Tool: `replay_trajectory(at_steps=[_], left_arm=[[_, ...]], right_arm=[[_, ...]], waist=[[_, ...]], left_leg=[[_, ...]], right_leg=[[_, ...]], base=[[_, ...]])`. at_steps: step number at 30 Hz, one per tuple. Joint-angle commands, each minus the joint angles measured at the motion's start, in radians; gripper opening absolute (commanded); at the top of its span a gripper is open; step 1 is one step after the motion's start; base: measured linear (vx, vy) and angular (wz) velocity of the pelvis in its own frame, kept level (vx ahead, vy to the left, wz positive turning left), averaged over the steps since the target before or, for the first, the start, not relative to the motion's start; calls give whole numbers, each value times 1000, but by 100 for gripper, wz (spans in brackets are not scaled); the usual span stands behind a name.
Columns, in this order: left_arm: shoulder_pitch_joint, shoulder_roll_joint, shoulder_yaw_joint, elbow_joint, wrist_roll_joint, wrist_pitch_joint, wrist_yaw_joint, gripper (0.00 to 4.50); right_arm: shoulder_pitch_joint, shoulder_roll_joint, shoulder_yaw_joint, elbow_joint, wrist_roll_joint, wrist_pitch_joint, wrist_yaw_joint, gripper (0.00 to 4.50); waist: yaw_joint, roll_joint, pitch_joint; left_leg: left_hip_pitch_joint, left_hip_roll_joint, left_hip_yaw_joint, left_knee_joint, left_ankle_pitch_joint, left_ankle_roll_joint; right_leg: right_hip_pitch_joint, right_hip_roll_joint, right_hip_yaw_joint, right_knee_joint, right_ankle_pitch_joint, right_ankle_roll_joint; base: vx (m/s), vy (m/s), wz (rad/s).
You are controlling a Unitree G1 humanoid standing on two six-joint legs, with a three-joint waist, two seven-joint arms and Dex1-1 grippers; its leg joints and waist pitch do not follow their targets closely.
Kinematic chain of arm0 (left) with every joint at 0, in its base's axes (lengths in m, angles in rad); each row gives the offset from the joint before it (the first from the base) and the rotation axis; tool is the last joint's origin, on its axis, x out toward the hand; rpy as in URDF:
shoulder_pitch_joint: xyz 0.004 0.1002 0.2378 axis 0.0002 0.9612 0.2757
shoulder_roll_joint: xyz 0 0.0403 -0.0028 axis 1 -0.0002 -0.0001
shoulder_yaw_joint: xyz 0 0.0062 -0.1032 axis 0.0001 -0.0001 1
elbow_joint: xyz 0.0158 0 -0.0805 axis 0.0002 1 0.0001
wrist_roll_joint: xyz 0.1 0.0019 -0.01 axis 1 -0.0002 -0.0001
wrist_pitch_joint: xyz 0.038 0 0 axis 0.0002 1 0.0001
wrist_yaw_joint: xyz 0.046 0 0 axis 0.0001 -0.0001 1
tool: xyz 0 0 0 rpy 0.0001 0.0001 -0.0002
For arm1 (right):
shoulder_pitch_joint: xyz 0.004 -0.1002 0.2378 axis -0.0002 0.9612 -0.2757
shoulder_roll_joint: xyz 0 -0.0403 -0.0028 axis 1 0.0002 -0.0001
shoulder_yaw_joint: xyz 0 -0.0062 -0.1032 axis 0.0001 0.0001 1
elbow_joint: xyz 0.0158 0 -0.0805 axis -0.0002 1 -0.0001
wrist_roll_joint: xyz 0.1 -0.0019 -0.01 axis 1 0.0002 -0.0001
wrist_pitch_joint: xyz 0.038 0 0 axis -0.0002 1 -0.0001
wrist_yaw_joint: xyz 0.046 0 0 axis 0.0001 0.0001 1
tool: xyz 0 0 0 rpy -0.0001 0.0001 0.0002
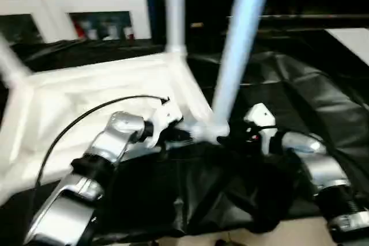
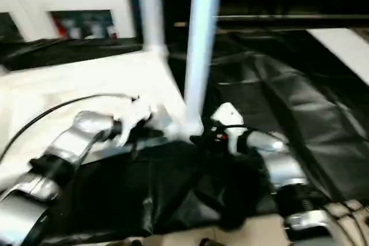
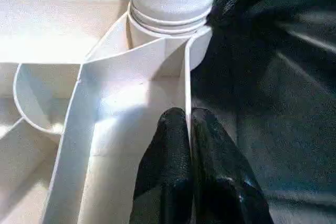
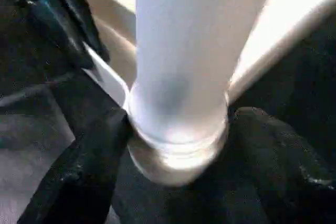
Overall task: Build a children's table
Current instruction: Rotate leg to tighten
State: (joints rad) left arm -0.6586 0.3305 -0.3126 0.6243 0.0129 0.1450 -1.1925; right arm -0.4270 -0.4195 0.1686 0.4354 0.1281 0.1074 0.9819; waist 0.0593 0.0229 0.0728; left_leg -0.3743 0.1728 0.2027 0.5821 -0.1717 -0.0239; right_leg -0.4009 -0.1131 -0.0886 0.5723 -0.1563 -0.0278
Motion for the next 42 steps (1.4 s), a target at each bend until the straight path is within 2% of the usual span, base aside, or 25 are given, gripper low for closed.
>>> replay_trajectory(at_steps=[1,3,4,5,7,9,13,14,15,16,18,20,24,31,34,35,36,37,38,39,40,41,42], left_arm=[[11,0,-28,-32,-10,5,-61,0],[14,2,-26,-39,-10,7,-63,0],[15,2,-26,-41,-10,8,-63,0],[15,2,-26,-44,-11,11,-62,0],[17,2,-25,-53,-13,16,-59,0],[21,5,-26,-66,-17,27,-63,0],[30,7,-24,-77,-13,32,-65,0],[30,7,-24,-77,-14,34,-64,0],[30,7,-24,-77,-14,34,-64,0],[31,7,-25,-78,-14,34,-62,0],[33,6,-24,-80,-16,35,-57,0],[36,6,-24,-84,-17,38,-54,0],[38,7,-24,-87,-16,40,-51,0],[42,9,-25,-90,-15,43,-47,0],[44,5,-18,-88,-14,56,-28,0],[39,-8,-9,-73,-9,62,10,0],[21,-44,13,-30,8,57,113,0],[9,-71,29,-2,13,63,178,0],[-4,-101,44,24,19,80,248,0],[-4,-101,44,24,19,80,248,0],[-17,-131,61,50,23,90,321,0],[-29,-160,78,73,21,108,384,0],[-41,-190,90,94,20,125,440,0]], right_arm=[[2,-10,4,-34,16,21,19,346],[10,-14,16,-49,15,31,41,346],[12,-16,20,-52,13,32,46,346],[14,-18,24,-52,9,27,49,346],[15,-17,23,-49,11,25,48,346],[15,-13,21,-54,17,35,57,346],[8,-10,28,-43,11,30,71,346],[6,-9,31,-36,8,25,71,346],[5,-8,31,-35,8,26,71,346],[4,-7,31,-30,9,28,71,331],[3,-6,32,-26,9,25,72,331],[2,-3,33,-18,8,22,72,303],[1,-1,35,-11,4,20,74,281],[4,1,42,10,-6,9,72,276],[8,19,25,28,1,26,35,275],[1,43,6,62,-6,22,-28,275],[-18,91,-33,128,-14,18,-156,275],[-30,123,-55,165,-18,23,-240,275],[-43,158,-77,200,-18,37,-325,275],[-43,158,-77,200,-18,37,-325,275],[-56,190,-94,230,-23,47,-408,274],[-71,220,-110,260,-27,57,-491,274],[-89,254,-130,291,-25,69,-576,274]], waist=[[9,-12,-78],[13,-12,-81],[15,-11,-87],[19,-12,-89],[24,-13,-91],[28,-13,-88],[27,-12,-82],[26,-14,-82],[27,-12,-81],[25,-14,-81],[25,-14,-81],[25,-16,-82],[26,-19,-85],[26,-19,-86],[24,-17,-86],[23,-17,-85],[20,-18,-84],[14,-17,-81],[9,-18,-79],[2,-18,-79],[-1,-19,-79],[-8,-14,-76],[-10,-16,-76]], left_leg=[[23,62,-19,-68,-273,52],[24,62,-18,-65,-252,57],[18,62,-20,-63,-199,68],[16,61,-19,-59,-159,84],[13,61,-19,-56,-127,102],[12,60,-18,-56,-134,104],[14,63,-23,-62,-201,67],[15,63,-22,-62,-208,63],[18,63,-22,-62,-220,54],[16,63,-23,-64,-224,48],[15,62,-24,-64,-227,44],[14,62,-25,-63,-223,44],[12,60,-24,-60,-197,53],[12,60,-24,-58,-190,57],[13,60,-24,-59,-199,54],[14,60,-25,-59,-214,47],[13,60,-25,-60,-223,41],[12,57,-28,-64,-254,19],[20,54,-29,-64,-299,-3],[23,55,-32,-65,-324,-16],[22,54,-34,-67,-333,-20],[24,54,-34,-69,-357,-29],[25,54,-36,-69,-373,-33]], right_leg=[[34,-52,53,-58,-261,-222],[36,-50,53,-52,-230,-230],[43,-49,53,-39,-164,-240],[44,-47,51,-33,-110,-250],[47,-48,50,-27,-75,-260],[47,-49,49,-31,-100,-258],[45,-50,48,-45,-229,-223],[44,-49,48,-46,-240,-220],[41,-50,49,-48,-256,-215],[43,-49,49,-48,-263,-210],[43,-50,49,-49,-270,-203],[44,-50,49,-48,-267,-200],[46,-50,49,-44,-241,-203],[46,-49,48,-42,-229,-207],[45,-48,48,-43,-230,-211],[44,-48,48,-44,-244,-210],[42,-50,49,-47,-257,-210],[42,-50,47,-53,-306,-199],[38,-49,44,-63,-377,-177],[35,-49,44,-66,-408,-167],[37,-48,42,-67,-419,-159],[32,-47,42,-70,-435,-155],[32,-46,40,-72,-449,-150]], base=[[58,-28,10],[59,-26,9],[58,-17,3],[58,-17,3],[0,0,0],[0,0,0],[0,0,0],[0,0,0],[0,0,0],[0,0,0],[0,0,0],[0,0,0],[0,0,0],[0,0,0],[0,0,0],[0,0,0],[0,0,0],[0,0,0],[0,0,0],[0,0,0],[0,0,0],[0,0,0],[0,0,0]])
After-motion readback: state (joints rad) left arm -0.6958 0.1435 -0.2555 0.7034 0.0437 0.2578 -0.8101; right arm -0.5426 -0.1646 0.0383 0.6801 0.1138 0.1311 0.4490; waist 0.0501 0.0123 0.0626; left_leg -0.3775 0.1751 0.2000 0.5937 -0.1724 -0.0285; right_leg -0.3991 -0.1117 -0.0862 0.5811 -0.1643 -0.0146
